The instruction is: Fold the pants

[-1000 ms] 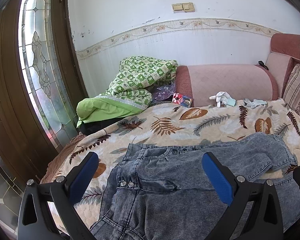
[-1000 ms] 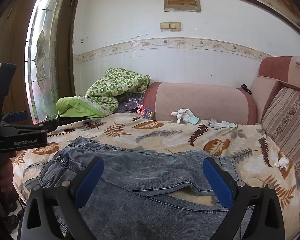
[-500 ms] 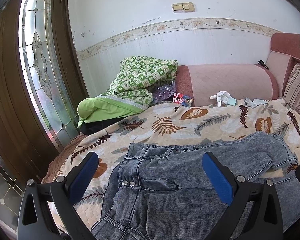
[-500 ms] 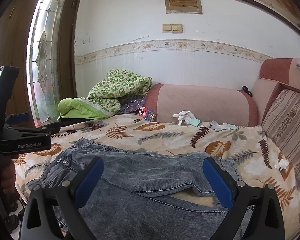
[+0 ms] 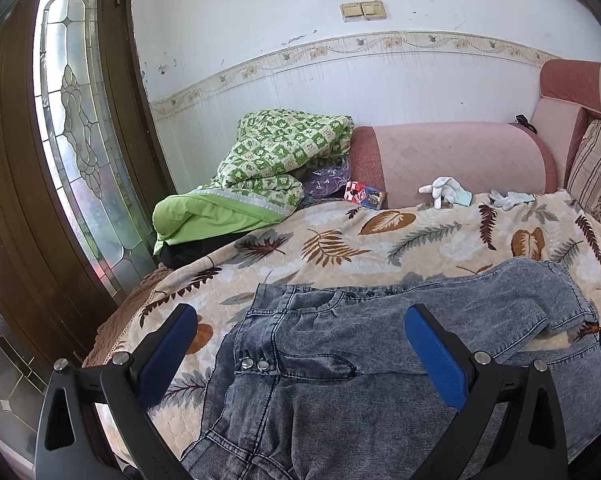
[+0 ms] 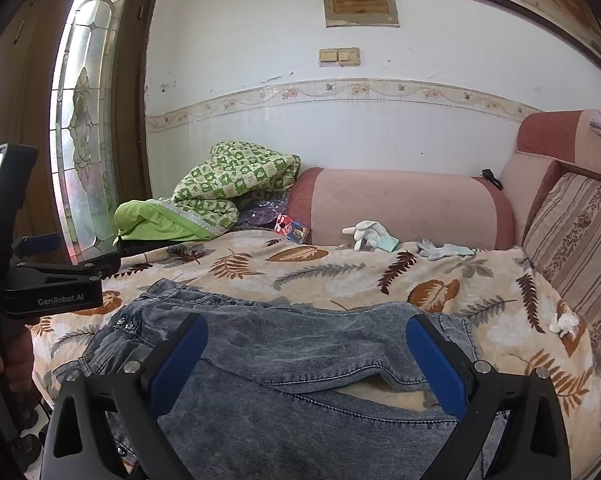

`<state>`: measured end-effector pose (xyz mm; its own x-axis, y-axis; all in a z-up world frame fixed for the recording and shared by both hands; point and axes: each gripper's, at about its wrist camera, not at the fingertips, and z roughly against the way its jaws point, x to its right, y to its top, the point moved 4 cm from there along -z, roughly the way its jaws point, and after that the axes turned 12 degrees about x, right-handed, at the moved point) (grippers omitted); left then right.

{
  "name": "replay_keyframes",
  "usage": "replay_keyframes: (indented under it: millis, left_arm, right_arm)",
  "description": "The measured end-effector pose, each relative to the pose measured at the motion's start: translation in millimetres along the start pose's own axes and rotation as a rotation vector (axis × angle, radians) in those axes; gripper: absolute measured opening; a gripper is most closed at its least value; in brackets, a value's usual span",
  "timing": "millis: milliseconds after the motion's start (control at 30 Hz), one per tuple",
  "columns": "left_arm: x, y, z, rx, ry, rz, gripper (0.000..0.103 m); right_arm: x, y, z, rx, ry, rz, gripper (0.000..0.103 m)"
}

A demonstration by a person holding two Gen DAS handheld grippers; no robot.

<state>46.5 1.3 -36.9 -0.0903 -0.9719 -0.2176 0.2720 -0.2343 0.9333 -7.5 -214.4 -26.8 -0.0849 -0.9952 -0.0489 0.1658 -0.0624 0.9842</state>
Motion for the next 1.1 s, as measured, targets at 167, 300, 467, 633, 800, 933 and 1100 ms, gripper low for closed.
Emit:
replay_keyframes:
  millis: [167, 300, 467, 633, 800, 933, 1100]
  left_arm:
    - [0.9, -8.0, -8.7, -0.034, -0.014, -0.002, 0.103]
    - [-1.3, -23.8, -23.0, -0.104, -0.035, 0.010, 0.103]
    - [-9.1, -47.3, -41.4, -0.188, -0.027, 0.014, 0.103]
    - [-27.6, -61.7, -63.0, -0.250, 0.007, 0.012, 0.103]
    - [-61.7, -64.8, -95.2, -0.310, 0.056, 0.040, 0.103]
    - [-86.9, -65.8, -129.3, -0.356, 0.082, 0.039, 0.103]
    - [-112.6, -68.5, -179.2, -0.448, 0.082, 0.053, 0.103]
  right_arm:
    - [11.2, -4.2, -4.2, -0.018, -0.015, -0.025, 0.101]
    - [26.6, -9.8, -9.8, -0.040, -0.055, -0.041, 0.101]
    - [60.3, -19.2, -19.8, -0.085, -0.129, -0.077, 0.101]
    - [107.7, -23.9, -37.2, -0.151, -0.204, -0.152, 0.101]
    - [155.8, -27.7, -81.5, -0.279, -0.238, -0.262, 0.101]
    - [201.1, -31.6, -125.0, -0.335, -0.255, -0.416, 0.100]
    - [254.8, -54.3, -172.9, -0.376, -0.290, -0.632, 0.099]
